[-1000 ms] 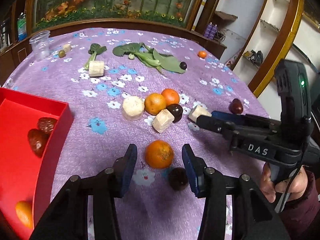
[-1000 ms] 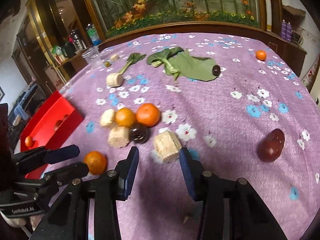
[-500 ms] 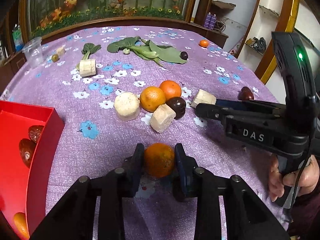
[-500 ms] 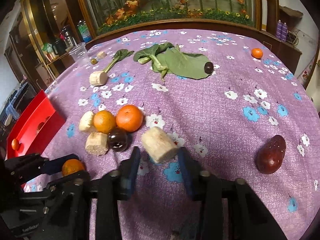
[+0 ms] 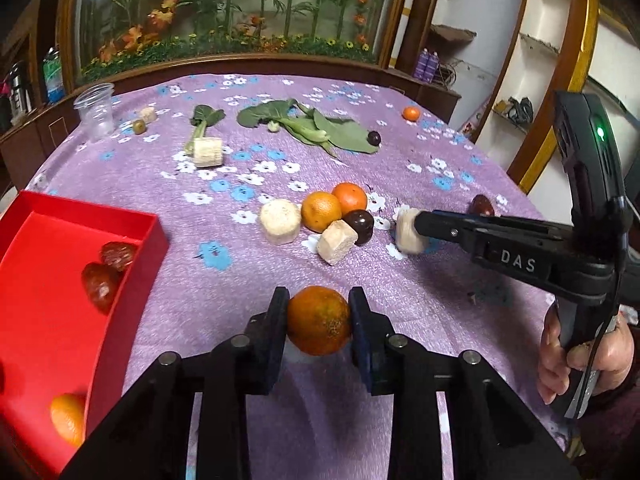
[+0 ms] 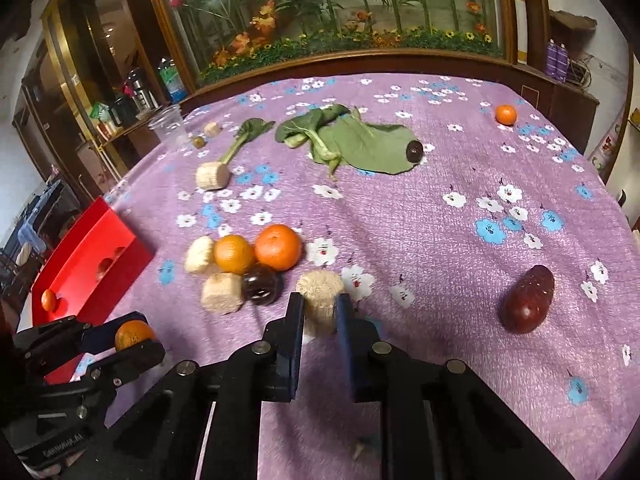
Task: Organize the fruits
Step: 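Carry the mandarin and bun into the red tray and open both grippers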
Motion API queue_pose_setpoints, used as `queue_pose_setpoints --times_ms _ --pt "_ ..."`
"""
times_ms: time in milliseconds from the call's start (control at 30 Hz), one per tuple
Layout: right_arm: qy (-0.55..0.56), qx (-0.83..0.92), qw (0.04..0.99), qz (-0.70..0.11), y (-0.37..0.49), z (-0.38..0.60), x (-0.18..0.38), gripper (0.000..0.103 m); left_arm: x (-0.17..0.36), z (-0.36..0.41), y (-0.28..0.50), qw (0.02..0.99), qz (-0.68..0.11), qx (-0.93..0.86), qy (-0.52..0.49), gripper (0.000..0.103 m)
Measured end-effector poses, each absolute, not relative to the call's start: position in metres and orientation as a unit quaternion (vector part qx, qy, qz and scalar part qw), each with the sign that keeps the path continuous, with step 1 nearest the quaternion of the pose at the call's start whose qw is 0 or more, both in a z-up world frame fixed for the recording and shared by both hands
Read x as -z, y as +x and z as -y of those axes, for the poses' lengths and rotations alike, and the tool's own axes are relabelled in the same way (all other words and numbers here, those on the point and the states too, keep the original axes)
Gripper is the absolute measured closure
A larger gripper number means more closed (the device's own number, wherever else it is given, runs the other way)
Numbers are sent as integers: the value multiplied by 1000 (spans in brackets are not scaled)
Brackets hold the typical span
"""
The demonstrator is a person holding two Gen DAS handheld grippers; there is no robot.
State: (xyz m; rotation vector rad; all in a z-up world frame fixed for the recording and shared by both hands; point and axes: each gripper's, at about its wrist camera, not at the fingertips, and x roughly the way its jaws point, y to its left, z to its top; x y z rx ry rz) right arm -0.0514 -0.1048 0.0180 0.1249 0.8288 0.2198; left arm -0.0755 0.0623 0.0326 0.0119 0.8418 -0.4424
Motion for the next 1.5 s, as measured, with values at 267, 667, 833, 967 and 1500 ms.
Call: queue_pose_setpoints --times_ms 267,667,833,967,1500 --pt "65 -94 910 -399 -53 106 -16 57 -37 -86 -85 893 -403 201 -23 74" --pt "22 -77 901 -426 -42 86 6 74 -14 -71 -77 872 -441 213 -13 73" --pt "30 -73 906 -417 -52 92 0 75 -11 -69 -76 871 -450 197 1 74" --pt "37 -85 910 -404 -60 88 -15 75 -22 -84 -83 879 -435 193 -17 74" --pt "38 -267 877 -398 -69 -61 -59 74 -66 -262 -86 919 -375 35 -119 74"
